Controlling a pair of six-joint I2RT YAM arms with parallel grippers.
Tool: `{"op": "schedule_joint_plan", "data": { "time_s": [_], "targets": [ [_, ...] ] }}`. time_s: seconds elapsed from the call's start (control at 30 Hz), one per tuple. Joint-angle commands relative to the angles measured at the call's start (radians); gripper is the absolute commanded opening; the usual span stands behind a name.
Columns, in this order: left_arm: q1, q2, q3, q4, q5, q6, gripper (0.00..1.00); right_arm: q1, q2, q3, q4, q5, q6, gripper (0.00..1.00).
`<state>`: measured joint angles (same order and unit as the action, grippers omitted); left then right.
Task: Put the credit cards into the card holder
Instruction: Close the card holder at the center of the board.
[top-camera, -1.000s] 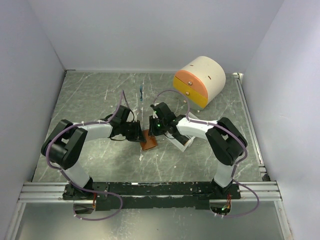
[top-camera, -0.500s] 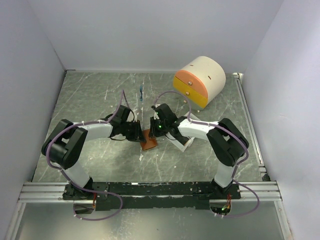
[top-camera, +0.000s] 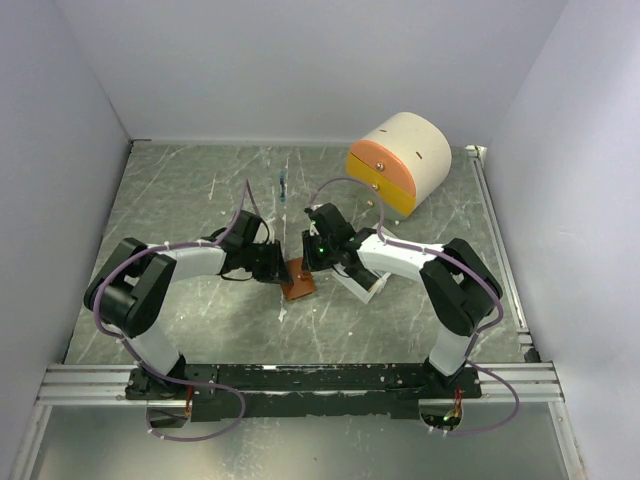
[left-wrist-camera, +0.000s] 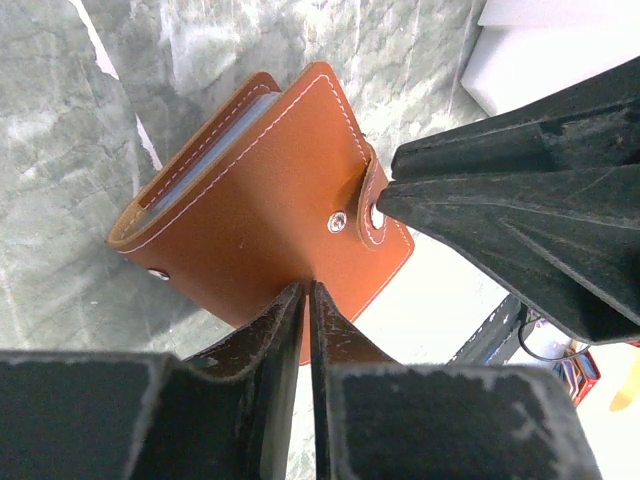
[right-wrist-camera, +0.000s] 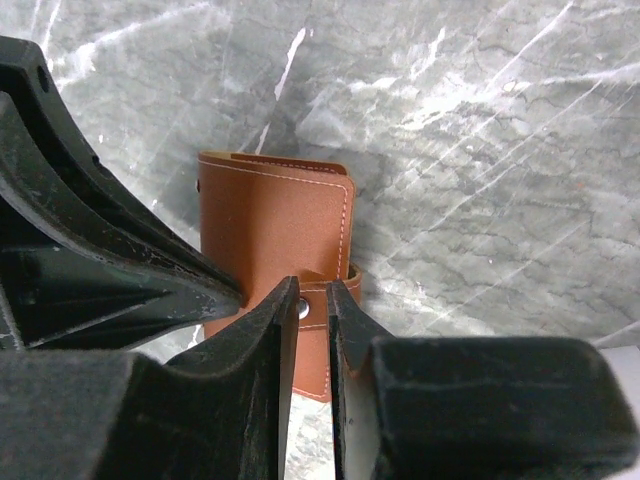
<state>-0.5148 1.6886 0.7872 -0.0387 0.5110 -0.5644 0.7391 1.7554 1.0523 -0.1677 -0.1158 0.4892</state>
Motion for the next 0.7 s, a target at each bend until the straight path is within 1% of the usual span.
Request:
{"op": "schedule_joint_plan", "data": {
  "time_s": [0.0, 0.4, 0.67],
  "targets": [
    [-0.02, 0.045, -0.014, -0.039, -0.058, 0.03, 0.22, -0.005, -0.014, -0.006, -0.021, -0.001, -0.01, 0.18],
    [-0.022, 0.049, 0.004, -0.061, -0.063, 0.037, 0.21, -0.002, 0.002, -0.038, 0.04, -0.069, 0.025, 0.17],
    [-0.023, 0.054, 0.006, -0.062, -0.063, 0.036, 0.21, 0.004, 0.008, -0.044, 0.055, -0.073, 0.039, 0.15]
  ]
}}
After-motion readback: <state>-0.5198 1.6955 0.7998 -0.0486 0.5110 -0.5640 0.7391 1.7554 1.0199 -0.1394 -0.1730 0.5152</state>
